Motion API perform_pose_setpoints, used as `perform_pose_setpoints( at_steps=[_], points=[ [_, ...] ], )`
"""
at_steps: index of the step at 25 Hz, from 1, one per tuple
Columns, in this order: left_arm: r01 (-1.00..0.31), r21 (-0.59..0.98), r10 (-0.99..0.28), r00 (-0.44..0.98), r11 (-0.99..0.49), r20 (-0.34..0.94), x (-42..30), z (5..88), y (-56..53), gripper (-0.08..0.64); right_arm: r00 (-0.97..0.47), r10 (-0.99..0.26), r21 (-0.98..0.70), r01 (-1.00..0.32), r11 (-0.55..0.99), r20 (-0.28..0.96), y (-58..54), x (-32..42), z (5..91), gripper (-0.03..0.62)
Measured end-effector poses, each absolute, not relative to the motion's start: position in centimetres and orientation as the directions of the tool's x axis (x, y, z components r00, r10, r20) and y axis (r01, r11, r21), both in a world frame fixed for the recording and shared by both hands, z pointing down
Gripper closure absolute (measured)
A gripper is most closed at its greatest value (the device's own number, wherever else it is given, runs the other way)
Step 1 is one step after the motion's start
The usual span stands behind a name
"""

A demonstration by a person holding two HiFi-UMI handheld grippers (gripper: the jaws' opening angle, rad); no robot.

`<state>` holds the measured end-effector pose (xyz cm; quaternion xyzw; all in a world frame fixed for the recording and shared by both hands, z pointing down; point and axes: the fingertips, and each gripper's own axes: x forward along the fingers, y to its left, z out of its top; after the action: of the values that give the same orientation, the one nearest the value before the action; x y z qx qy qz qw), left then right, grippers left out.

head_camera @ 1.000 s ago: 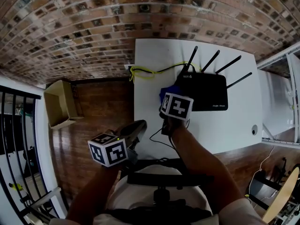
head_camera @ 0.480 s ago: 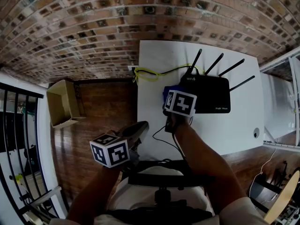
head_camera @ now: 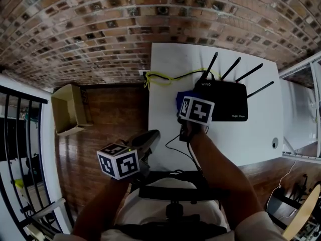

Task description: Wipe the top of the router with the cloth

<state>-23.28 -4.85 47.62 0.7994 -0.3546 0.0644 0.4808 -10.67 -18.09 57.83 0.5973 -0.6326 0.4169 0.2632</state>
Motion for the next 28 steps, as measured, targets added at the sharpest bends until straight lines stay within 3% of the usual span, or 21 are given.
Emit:
perform_pose_setpoints(
  at_steps=[14,28],
  points=[
    [-0.592,0.743,-0.500,0.767,-0.312,0.402,-22.2,46.6,-4.3,0.528,-0.445,-0.633,-0.473,-0.870,0.139,0.634,-13.1,-10.9,52.1,0.465],
    [-0.554,0.753,-0.454,0.806,-0.354,0.380,-19.1,45.7,-2.1,0.528,-0.408,-0.732,-0.468,-0.873,0.138,0.545,-5.2,-3.7,47.4,0.463]
  ],
)
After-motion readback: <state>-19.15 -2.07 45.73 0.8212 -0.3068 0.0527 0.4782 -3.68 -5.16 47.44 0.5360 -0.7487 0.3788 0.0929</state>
